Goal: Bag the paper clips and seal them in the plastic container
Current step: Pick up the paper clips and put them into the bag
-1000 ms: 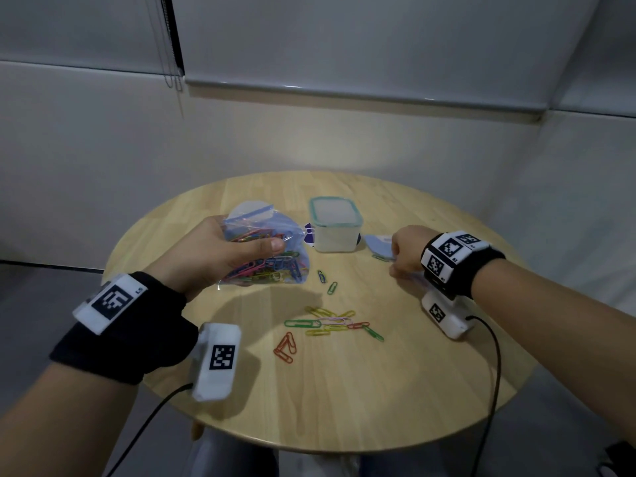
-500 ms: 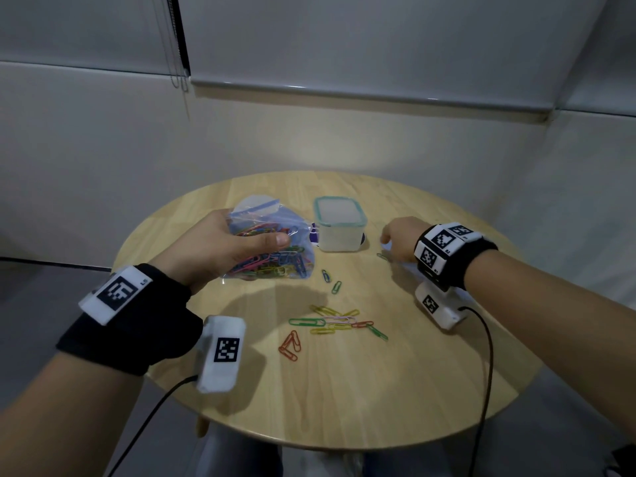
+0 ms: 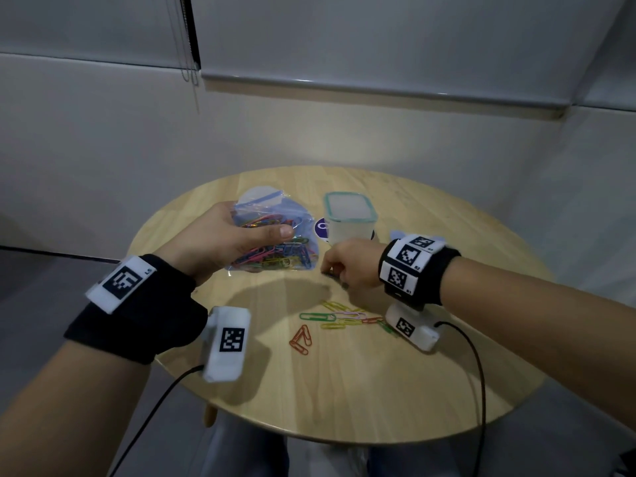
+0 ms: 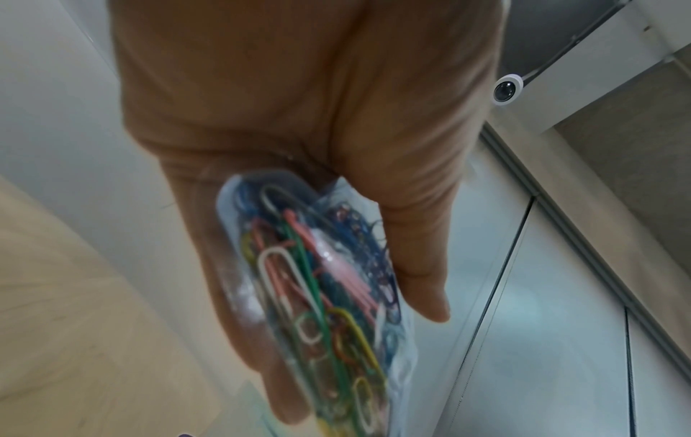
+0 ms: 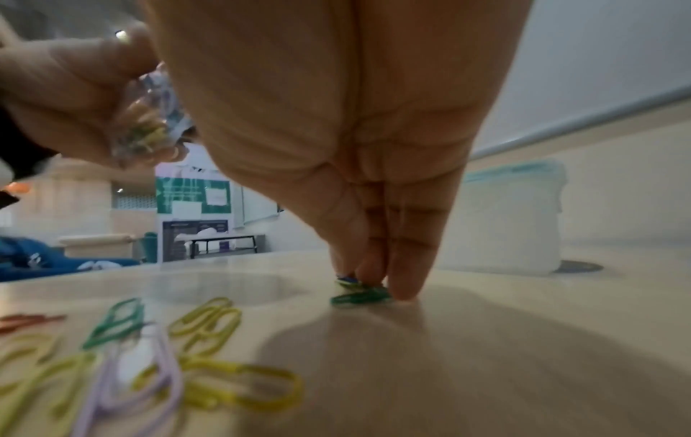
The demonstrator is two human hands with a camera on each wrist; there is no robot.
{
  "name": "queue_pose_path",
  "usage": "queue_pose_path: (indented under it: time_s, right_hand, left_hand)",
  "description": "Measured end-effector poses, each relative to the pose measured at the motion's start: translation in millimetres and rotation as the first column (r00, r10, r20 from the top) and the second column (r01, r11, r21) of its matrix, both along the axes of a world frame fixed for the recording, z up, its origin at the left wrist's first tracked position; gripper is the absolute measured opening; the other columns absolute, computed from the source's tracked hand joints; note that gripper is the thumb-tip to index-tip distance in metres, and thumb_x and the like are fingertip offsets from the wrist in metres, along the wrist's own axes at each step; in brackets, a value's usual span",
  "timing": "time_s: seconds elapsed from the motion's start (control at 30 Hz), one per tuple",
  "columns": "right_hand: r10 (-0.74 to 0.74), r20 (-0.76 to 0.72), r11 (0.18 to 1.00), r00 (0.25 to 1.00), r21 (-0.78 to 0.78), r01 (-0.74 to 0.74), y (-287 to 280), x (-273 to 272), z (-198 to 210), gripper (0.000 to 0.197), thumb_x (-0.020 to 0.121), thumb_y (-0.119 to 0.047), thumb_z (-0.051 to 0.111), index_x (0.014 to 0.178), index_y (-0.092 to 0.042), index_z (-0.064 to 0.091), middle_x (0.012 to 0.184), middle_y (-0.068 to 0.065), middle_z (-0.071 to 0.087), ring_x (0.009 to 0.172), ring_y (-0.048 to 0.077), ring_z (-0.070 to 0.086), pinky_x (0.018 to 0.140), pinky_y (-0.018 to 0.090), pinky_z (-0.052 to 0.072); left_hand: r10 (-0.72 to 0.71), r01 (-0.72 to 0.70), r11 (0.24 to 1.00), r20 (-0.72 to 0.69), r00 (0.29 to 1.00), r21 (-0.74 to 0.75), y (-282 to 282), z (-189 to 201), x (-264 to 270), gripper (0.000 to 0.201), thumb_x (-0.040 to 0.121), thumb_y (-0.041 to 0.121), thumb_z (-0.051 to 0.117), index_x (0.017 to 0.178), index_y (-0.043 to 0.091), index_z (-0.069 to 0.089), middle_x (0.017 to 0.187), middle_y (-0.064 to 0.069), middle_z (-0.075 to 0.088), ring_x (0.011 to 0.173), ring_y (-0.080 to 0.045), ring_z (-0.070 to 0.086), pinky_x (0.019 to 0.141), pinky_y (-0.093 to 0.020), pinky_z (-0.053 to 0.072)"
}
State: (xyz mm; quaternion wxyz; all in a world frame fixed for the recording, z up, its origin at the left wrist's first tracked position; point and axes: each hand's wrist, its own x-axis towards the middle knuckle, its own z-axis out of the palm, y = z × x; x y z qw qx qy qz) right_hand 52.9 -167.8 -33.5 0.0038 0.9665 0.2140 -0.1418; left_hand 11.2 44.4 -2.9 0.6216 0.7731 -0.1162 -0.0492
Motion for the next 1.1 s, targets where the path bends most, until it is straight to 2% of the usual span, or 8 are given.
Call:
queue_pose_path:
  time_s: [0.13, 0.3, 0.4, 0.5, 0.67, 0.77, 0.97, 1.1]
  right_hand:
    - [0.071, 0.005, 0.996, 0.997, 0.052, -0.071, -10, -17, 1, 0.035, 0.085, -0.006, 0.053, 0.117, -0.015, 0.063, 0.115, 0.003, 0.065, 0.106, 0.021, 0.059, 0.083, 0.023, 0.042]
    - [0.175, -0.013, 0.983, 0.984, 0.065, -0.174, -30, -44, -2, 0.037, 0.083, -0.003, 0.052, 0.115, -0.018, 0.064, 0.11, 0.003, 0.061, 0.099, 0.023, 0.058, 0.087, 0.036, 0.047]
    - [0.137, -0.078, 0.987, 0.988, 0.096, -0.129, -44, -55, 4, 0.032, 0.082, -0.02, 0.065, 0.114, -0.022, 0.064, 0.111, -0.003, 0.058, 0.098, 0.016, 0.058, 0.088, 0.034, 0.048]
    - [0.07, -0.121, 0.997, 0.99, 0.038, -0.066, -53, -59, 7, 0.053, 0.068, -0.033, 0.078, 0.118, -0.024, 0.059, 0.111, -0.004, 0.056, 0.099, 0.014, 0.057, 0.087, 0.032, 0.05]
    - [0.012, -0.055, 0.997, 0.998, 0.082, -0.007, -46, -54, 4, 0.034, 0.071, -0.019, 0.071, 0.105, -0.02, 0.064, 0.096, -0.003, 0.066, 0.084, 0.015, 0.06, 0.077, 0.028, 0.052]
    - [0.014, -0.03, 0.998, 0.999, 0.067, -0.012, -36, -49, 3, 0.023, 0.072, -0.012, 0.067, 0.094, -0.017, 0.067, 0.082, -0.006, 0.062, 0.076, 0.013, 0.056, 0.069, 0.024, 0.047]
    - [0.025, 0.018, 0.999, 1.0, 0.022, -0.025, -23, -43, -2, 0.017, 0.072, -0.004, 0.063, 0.087, -0.009, 0.07, 0.086, 0.005, 0.069, 0.078, 0.021, 0.062, 0.066, 0.027, 0.048]
    - [-0.12, -0.009, 0.964, 0.993, 0.237, 0.118, -35, -34, 22, 0.011, 0.071, -0.002, 0.067, 0.073, -0.013, 0.067, 0.066, -0.001, 0.067, 0.051, 0.009, 0.058, 0.051, 0.021, 0.047]
  left_hand:
    - [0.001, -0.001, 1.0, 0.008, 1.0, 0.001, 7, -3, 0, 0.041, 0.068, 0.033, 0.077, 0.104, 0.014, 0.074, 0.094, -0.014, 0.076, 0.077, -0.021, 0.071, 0.062, -0.031, 0.057]
    - [-0.065, 0.065, 0.998, -0.013, 0.998, 0.003, 7, -10, -1, 0.039, 0.071, 0.032, 0.075, 0.106, 0.015, 0.074, 0.095, -0.009, 0.077, 0.08, -0.019, 0.073, 0.059, -0.025, 0.056]
    - [-0.119, 0.119, 0.993, -0.035, 0.992, -0.001, 5, -13, -3, 0.034, 0.074, 0.023, 0.08, 0.106, 0.015, 0.074, 0.098, -0.008, 0.077, 0.085, -0.017, 0.074, 0.065, -0.021, 0.056]
    - [-0.145, 0.146, 0.989, -0.065, 0.987, -0.004, 3, -15, -4, 0.032, 0.068, 0.023, 0.086, 0.098, 0.018, 0.077, 0.096, -0.006, 0.078, 0.083, -0.014, 0.074, 0.065, -0.02, 0.056]
    - [-0.141, 0.143, 0.989, -0.075, 0.987, 0.023, -2, -15, -5, 0.034, 0.066, 0.023, 0.084, 0.099, 0.017, 0.076, 0.096, -0.007, 0.078, 0.084, -0.017, 0.074, 0.073, -0.026, 0.059]
    - [-0.135, 0.136, 0.991, -0.077, 0.988, 0.013, -5, -13, -6, 0.036, 0.068, 0.025, 0.081, 0.102, 0.016, 0.074, 0.098, -0.008, 0.078, 0.087, -0.02, 0.074, 0.076, -0.027, 0.059]
    - [-0.1, 0.099, 0.995, -0.09, 0.991, -0.012, -12, -17, -3, 0.045, 0.064, 0.019, 0.081, 0.107, 0.009, 0.072, 0.101, -0.012, 0.077, 0.088, -0.023, 0.073, 0.077, -0.029, 0.059]
    - [-0.137, 0.138, 0.99, -0.105, 0.985, 0.005, -18, -16, -4, 0.041, 0.061, 0.013, 0.084, 0.101, 0.011, 0.074, 0.095, -0.007, 0.078, 0.085, -0.019, 0.073, 0.072, -0.024, 0.058]
